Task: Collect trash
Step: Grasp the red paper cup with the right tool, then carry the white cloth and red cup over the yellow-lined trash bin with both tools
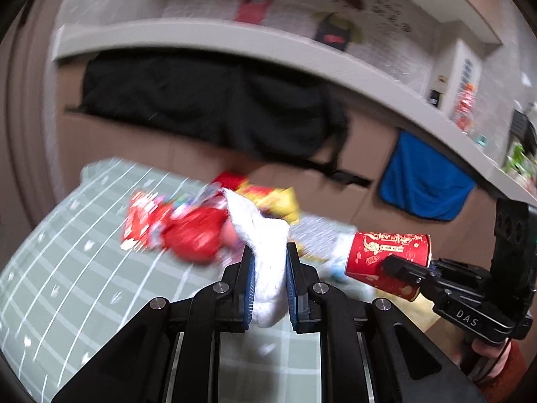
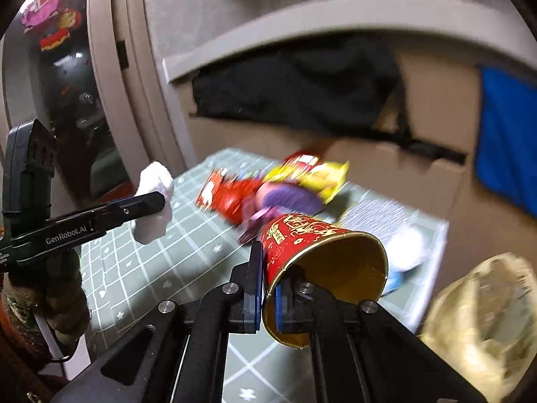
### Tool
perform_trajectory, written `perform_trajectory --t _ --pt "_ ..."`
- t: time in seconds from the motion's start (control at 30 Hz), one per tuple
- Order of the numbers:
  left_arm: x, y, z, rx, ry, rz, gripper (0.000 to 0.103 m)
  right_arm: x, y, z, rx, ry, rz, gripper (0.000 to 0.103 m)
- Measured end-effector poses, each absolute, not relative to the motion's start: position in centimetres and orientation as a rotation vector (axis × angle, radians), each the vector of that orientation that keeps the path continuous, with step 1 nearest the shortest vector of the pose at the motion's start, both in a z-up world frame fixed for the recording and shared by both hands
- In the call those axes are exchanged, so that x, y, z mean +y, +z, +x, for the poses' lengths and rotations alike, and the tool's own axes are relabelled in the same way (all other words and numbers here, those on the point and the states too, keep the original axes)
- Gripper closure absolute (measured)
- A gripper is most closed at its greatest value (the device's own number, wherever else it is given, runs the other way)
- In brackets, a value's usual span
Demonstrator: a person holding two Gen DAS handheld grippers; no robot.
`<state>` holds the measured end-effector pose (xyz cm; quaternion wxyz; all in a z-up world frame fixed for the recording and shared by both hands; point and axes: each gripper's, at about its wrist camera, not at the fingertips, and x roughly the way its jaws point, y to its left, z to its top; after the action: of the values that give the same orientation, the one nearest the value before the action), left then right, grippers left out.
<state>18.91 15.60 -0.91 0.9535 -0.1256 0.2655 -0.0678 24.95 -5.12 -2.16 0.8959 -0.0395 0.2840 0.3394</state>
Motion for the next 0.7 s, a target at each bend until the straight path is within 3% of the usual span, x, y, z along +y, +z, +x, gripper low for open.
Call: perform_trajectory --t 0.37,0.7 --pt "1.4 5.9 24.0 0.398 -0.360 -0.113 0.086 -18.8 6.1 23.7 0.371 0.441 -0.072 0.098" --pt "-8.4 4.8 27.6 0.464 -0.516 -0.091 0.086 -26.8 6.6 24.3 0.349 0.292 -0.029 0.098"
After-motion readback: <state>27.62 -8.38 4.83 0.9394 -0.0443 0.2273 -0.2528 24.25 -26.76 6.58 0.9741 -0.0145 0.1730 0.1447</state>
